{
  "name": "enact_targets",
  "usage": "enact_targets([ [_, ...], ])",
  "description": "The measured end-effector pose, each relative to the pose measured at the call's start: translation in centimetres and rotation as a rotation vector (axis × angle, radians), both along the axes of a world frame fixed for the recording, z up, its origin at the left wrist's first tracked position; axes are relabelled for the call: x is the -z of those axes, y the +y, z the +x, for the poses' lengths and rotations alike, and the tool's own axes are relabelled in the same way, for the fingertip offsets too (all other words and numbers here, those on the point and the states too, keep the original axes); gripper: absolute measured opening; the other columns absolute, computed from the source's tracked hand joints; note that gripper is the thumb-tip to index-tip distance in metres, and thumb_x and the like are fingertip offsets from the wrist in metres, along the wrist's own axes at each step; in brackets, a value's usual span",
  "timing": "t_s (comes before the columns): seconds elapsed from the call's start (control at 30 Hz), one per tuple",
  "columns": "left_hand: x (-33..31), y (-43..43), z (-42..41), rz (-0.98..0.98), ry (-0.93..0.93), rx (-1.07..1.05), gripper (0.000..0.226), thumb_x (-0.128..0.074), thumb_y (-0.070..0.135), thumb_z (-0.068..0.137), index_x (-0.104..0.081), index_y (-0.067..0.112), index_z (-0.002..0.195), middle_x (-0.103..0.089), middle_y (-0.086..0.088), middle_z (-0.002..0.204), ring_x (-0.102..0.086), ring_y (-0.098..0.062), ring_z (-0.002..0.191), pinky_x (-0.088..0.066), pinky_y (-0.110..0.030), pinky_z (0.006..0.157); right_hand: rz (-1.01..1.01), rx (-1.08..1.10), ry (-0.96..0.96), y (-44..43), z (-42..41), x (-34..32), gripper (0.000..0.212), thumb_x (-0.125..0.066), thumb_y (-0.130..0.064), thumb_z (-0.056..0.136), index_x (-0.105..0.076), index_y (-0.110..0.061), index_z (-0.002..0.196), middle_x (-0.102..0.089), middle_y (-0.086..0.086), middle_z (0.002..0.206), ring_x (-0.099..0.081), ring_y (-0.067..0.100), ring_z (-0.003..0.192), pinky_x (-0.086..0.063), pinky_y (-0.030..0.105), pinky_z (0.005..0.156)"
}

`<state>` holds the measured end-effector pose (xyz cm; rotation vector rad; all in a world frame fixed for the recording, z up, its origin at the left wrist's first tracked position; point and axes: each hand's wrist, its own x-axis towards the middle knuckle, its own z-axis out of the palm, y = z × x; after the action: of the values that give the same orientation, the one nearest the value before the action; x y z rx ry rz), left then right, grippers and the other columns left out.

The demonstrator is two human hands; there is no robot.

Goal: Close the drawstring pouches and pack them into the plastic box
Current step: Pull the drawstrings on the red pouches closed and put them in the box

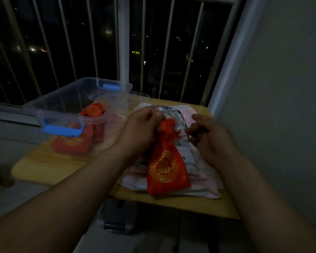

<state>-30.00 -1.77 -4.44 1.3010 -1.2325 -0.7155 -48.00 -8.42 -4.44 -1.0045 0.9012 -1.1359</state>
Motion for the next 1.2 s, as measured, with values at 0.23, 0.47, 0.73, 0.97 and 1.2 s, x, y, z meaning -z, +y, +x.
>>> enact_targets([
  [0.23,0.4,-0.2,-0.7,-0.015,-0.546,0.146,0.019,-0.059,0.028,0.104,-0.076,0.021,0.11,-0.073,0.007,0.098,-0.066,-0.003,0.085,-0.053,-0.028,0.077,-0.391,-0.049,0.268,1.4,1.5,-2.3,0.026,-0.05,-0.019,0.105,-0.061,-0.021,0.129,-0.08,-0.001,0.102,-0.074,0.008,0.1,-0.054,0.023,0.077],
  [0.47,0.5,-0.6,-1.0,0.03,-0.306,0.165,0.02,-0.057,0.026,0.105,-0.069,0.017,0.091,-0.069,-0.001,0.072,-0.061,-0.008,0.058,-0.048,-0.028,0.06,-0.362,0.048,0.382,1.3,2.3,-1.6,0.027,-0.051,-0.033,0.106,-0.058,-0.023,0.13,-0.074,-0.005,0.106,-0.07,0.011,0.097,-0.054,0.024,0.071],
  [0.73,0.3,-0.5,-0.7,0.027,-0.063,0.137,0.023,-0.059,0.027,0.104,-0.067,0.012,0.089,-0.062,-0.003,0.062,-0.055,-0.014,0.054,-0.045,-0.032,0.057,-0.37,-0.291,0.606,2.2,0.6,-0.5,0.015,-0.066,-0.02,0.099,-0.077,-0.013,0.091,-0.079,-0.001,0.087,-0.072,0.004,0.075,-0.049,0.012,0.062],
  [0.97,0.2,-0.1,-1.2,0.037,0.053,0.12,0.025,-0.055,0.028,0.106,-0.066,0.013,0.091,-0.064,-0.004,0.068,-0.058,-0.016,0.058,-0.051,-0.027,0.055,-0.163,-0.258,0.311,1.7,0.2,0.2,0.014,-0.07,-0.016,0.095,-0.076,-0.004,0.101,-0.078,0.017,0.101,-0.075,0.031,0.098,-0.061,0.043,0.089],
  [1.2,0.3,-0.3,-1.0,0.107,0.182,0.047,0.035,-0.052,0.032,0.107,-0.061,-0.002,0.104,-0.061,-0.003,0.066,-0.059,-0.013,0.056,-0.053,-0.031,0.056,0.01,-0.391,-0.033,2.0,0.8,0.0,0.035,-0.063,-0.011,0.097,-0.061,0.011,0.124,-0.07,0.027,0.111,-0.07,0.037,0.096,-0.054,0.051,0.099],
])
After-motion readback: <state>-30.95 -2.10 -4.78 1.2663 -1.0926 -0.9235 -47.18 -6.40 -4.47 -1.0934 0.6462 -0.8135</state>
